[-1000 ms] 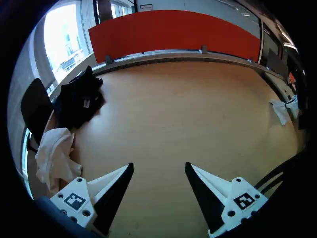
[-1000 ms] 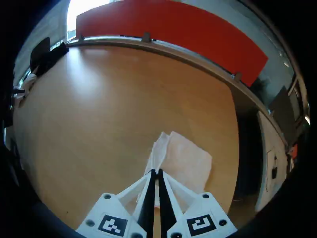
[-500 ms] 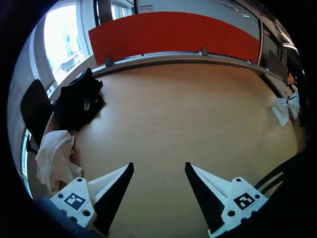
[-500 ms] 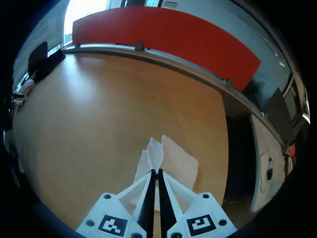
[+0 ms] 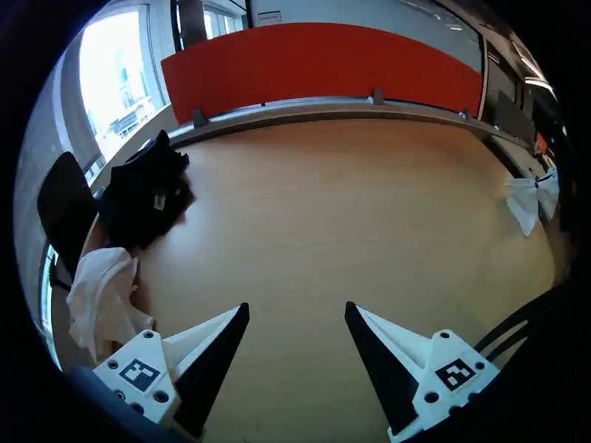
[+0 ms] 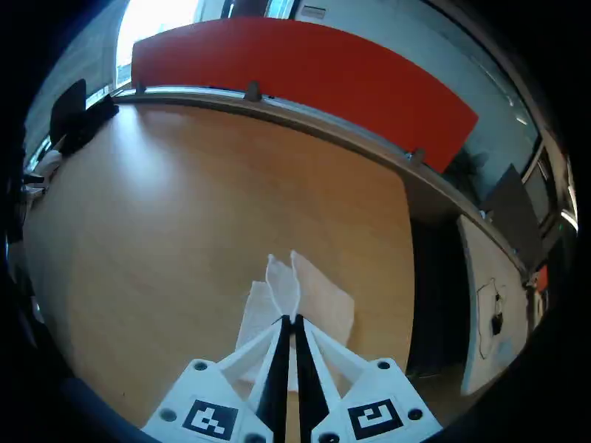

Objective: Fold towel

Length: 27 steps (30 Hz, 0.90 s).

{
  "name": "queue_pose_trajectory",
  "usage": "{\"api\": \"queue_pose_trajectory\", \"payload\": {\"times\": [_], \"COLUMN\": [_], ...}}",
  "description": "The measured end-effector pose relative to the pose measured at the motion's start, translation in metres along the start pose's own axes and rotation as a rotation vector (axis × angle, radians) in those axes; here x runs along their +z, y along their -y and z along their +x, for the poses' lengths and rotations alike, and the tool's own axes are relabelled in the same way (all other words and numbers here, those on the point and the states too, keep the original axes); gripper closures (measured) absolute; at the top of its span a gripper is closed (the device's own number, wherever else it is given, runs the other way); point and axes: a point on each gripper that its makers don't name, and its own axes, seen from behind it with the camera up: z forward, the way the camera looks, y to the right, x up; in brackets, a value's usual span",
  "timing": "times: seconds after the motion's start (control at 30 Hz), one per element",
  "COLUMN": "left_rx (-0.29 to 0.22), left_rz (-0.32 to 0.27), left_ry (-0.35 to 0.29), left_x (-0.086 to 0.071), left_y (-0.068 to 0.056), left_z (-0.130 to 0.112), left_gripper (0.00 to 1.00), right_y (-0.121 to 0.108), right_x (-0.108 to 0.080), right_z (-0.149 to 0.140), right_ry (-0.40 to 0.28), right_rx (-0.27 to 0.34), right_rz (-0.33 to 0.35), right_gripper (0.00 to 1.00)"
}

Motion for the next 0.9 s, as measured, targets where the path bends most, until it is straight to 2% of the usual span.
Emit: {"api": "queue_pose_trajectory", "payload": {"times": [0.4,0.9], "left_rx": [0.006,0.022], "left_rz": [0.003,0.009], "left_ry": [-0.001,0.006], "left_x": [-0.003,-0.004], "left_y": [-0.001,-0.001], "left_z": [-0.001,-0.003], "left_gripper": [0.04,0.04], "right_y": [0.014,0.047], "right_x": [0.004,0.028], "right_z": [-0.021,-0.069], "right_ry": [0.023,0.088], "right_rx": [-0.006,0.021], "right_rz": [0.025,0.072], "right_gripper": [0.95,0.95]}}
